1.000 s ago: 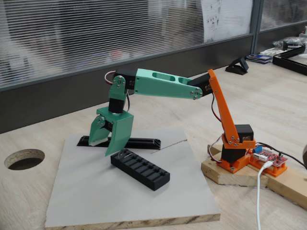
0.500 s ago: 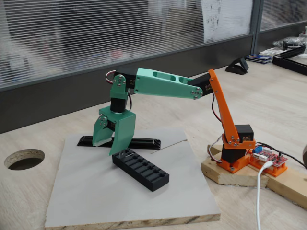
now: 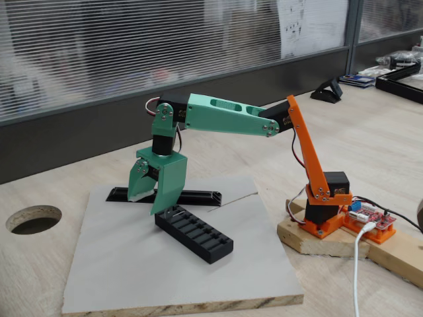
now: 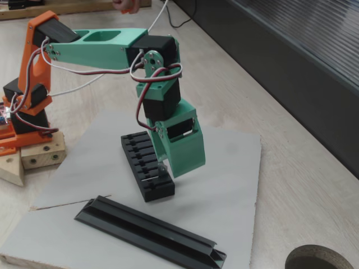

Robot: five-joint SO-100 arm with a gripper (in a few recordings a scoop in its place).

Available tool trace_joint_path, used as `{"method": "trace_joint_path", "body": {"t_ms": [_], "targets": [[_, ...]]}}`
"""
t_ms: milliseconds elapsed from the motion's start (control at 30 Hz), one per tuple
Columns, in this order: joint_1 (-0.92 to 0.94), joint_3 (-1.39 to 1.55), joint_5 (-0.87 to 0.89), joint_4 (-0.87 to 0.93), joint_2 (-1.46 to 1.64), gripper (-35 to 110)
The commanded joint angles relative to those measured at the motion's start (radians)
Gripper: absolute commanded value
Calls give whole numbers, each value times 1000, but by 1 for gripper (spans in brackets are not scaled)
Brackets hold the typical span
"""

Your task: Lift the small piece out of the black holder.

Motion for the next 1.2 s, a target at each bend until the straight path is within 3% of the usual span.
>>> {"method": "trace_joint_path", "body": {"t_ms": [0, 1167], "targets": [[21, 3, 6, 14, 17, 44], [21, -11, 86, 14, -61, 44]]}}
